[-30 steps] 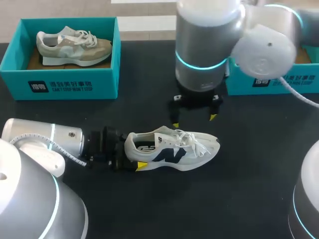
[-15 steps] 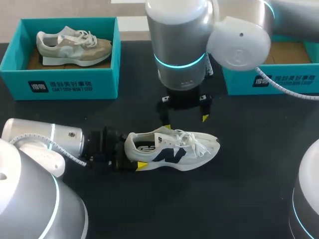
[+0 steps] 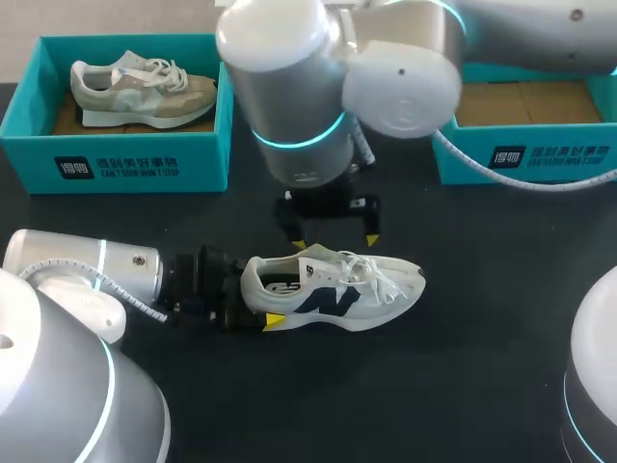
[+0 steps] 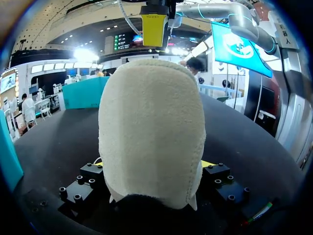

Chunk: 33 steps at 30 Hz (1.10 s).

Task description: Take the shoe out of the shoebox, open the shoe tongue, remove and reinsert the insole, then place the shoe into the shoebox

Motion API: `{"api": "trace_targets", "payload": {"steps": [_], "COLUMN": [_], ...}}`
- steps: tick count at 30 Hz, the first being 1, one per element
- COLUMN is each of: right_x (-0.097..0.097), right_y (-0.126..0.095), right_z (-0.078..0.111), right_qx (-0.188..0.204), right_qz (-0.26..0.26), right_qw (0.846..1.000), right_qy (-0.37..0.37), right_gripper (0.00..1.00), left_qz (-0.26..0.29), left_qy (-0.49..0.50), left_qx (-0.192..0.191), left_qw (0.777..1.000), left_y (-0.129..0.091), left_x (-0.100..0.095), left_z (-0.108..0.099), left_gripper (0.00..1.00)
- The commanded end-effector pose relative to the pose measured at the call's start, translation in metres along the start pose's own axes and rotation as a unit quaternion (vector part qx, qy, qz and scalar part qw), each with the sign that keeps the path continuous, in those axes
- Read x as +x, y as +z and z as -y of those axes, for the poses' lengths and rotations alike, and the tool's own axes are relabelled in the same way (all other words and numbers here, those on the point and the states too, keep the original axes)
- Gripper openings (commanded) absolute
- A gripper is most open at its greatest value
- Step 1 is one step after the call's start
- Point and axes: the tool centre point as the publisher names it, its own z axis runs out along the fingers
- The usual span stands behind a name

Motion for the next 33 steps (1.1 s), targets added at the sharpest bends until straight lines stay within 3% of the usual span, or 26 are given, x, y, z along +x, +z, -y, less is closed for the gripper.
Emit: {"api": "trace_targets", "payload": {"steps": [1, 14, 22, 33], "right_x": [0.029, 0.057, 0.054, 0.048], "right_y": [0.009, 0.036, 0.051, 0.071], "right_z": [0.009, 0.024, 0.022, 0.016], "right_qx": [-0.008, -0.013, -0.014, -0.006], "right_qz": [0.046, 0.090, 0.141, 0.171], "right_qw": [0.998, 0.995, 0.988, 0.982], "right_qy": [0.032, 0.032, 0.057, 0.085], "right_gripper": [1.00, 1.00, 1.00, 1.00], "left_qz": [0.000, 0.000, 0.000, 0.000], "left_qy": [-0.001, -0.001, -0.001, -0.001], "left_qx": [-0.001, -0.001, -0.001, -0.001], "left_qw": [1.000, 1.000, 1.000, 1.000], "left_y": [0.003, 0.003, 0.003, 0.003], "left_x": [0.000, 0.000, 0.000, 0.000], "left_z": [-0.004, -0.004, -0.004, -0.004], "left_gripper": [0.00, 0.00, 0.00, 0.00]}}
